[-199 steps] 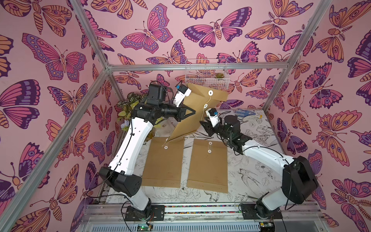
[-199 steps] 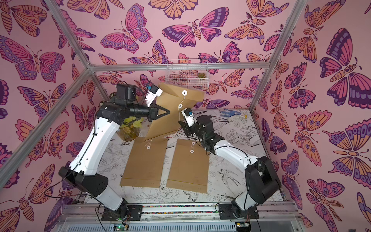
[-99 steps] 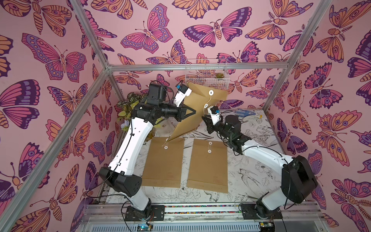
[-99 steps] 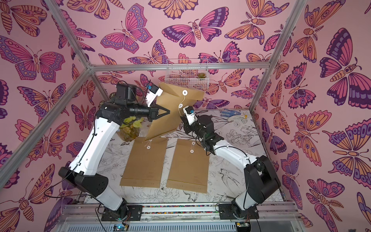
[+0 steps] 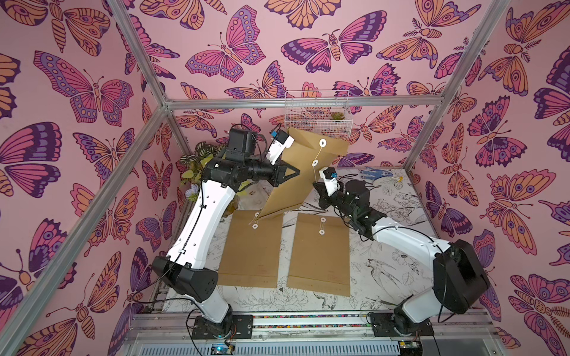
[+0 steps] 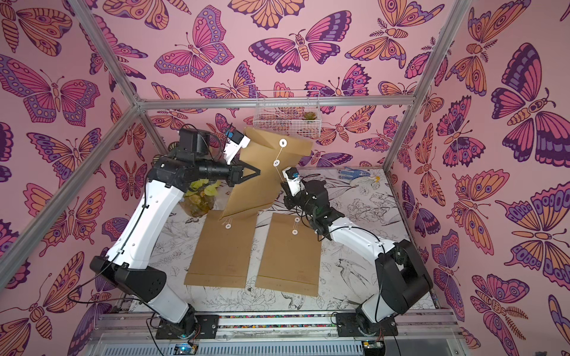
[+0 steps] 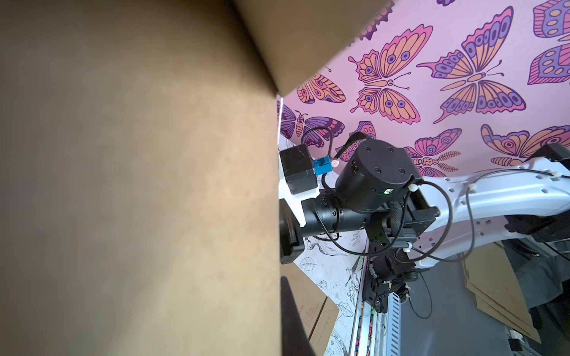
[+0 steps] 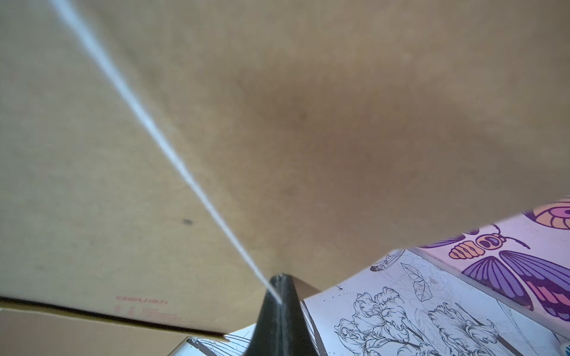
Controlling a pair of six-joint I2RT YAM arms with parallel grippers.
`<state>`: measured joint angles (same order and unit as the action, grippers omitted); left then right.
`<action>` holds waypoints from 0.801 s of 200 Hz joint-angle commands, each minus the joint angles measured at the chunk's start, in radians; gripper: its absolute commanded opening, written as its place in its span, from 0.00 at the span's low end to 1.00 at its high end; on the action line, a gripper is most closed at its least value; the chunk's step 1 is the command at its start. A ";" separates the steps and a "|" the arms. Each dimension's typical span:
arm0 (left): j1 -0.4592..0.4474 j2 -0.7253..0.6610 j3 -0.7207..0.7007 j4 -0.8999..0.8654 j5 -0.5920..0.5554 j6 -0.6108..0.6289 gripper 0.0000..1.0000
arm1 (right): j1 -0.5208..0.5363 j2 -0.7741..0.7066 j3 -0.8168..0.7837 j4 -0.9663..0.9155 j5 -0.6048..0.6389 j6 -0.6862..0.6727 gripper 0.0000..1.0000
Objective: Close the mouth of the file bag
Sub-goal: Close the file bag.
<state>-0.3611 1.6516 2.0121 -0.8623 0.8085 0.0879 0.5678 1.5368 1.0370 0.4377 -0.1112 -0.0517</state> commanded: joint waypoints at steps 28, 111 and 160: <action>0.004 -0.022 -0.014 -0.015 0.060 0.001 0.00 | -0.052 -0.036 0.047 -0.085 0.030 0.045 0.00; 0.020 -0.030 -0.082 -0.014 0.023 0.008 0.00 | -0.089 -0.166 0.066 -0.216 0.159 0.030 0.00; 0.022 -0.023 -0.099 -0.015 0.033 0.004 0.00 | -0.084 -0.273 0.068 -0.305 0.218 -0.025 0.00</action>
<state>-0.3443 1.6493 1.9255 -0.8696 0.8146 0.0887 0.4793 1.3140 1.0618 0.1940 0.0635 -0.0429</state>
